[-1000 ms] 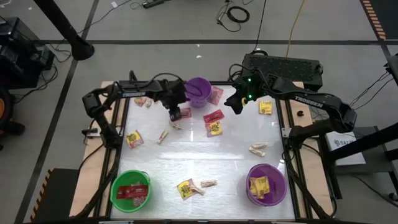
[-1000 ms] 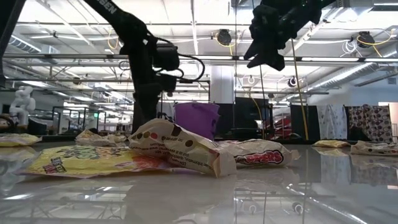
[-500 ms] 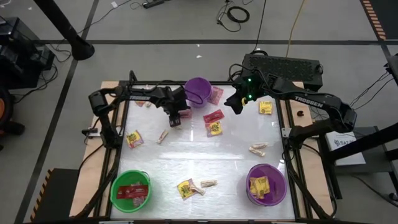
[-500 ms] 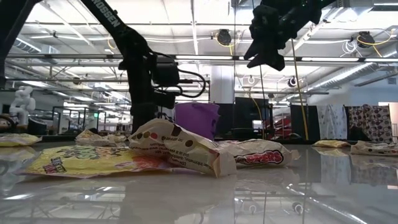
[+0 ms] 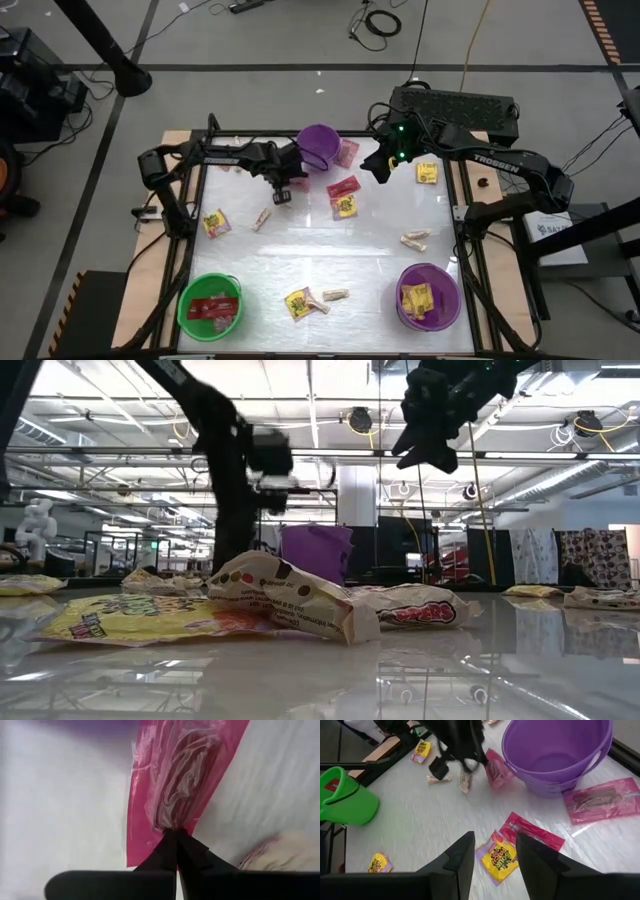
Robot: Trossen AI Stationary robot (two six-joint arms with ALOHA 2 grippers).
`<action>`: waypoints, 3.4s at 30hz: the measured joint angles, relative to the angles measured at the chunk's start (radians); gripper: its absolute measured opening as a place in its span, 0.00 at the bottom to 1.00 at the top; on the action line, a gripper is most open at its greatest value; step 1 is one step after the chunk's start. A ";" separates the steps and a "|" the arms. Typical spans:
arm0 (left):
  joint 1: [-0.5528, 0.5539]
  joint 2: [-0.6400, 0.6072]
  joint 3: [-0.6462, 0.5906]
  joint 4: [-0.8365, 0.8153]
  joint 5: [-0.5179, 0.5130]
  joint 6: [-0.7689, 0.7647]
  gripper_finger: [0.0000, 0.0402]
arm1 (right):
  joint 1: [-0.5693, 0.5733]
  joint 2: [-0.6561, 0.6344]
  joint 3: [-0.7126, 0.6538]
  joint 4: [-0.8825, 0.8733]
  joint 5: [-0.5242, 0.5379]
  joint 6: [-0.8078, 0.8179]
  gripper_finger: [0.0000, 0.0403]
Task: Sort candy by brand, put in halloween buckets
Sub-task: Put the red candy into the green bucket
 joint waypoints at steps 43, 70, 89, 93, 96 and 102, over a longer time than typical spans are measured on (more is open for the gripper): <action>-0.852 -0.636 0.137 -0.602 0.278 -1.343 0.00 | 0.011 0.155 0.000 0.144 0.062 -0.060 0.34; -1.391 -0.318 0.136 -0.604 0.228 -1.493 0.00 | 0.081 0.482 -0.001 0.091 0.479 -0.067 0.25; -1.386 -0.216 0.167 -0.687 0.254 -1.395 0.33 | 0.085 0.512 -0.001 0.128 0.364 -0.133 0.24; -1.362 -0.216 0.219 -0.755 0.299 -1.317 0.43 | 0.090 0.512 -0.001 0.130 0.319 -0.192 0.24; -1.346 -0.217 0.260 -0.819 0.312 -1.248 0.45 | 0.100 0.518 0.000 0.137 0.315 -0.221 0.24; -1.314 -0.217 0.317 -0.869 0.227 -1.166 0.45 | 0.120 0.526 -0.003 0.139 0.316 -0.307 0.24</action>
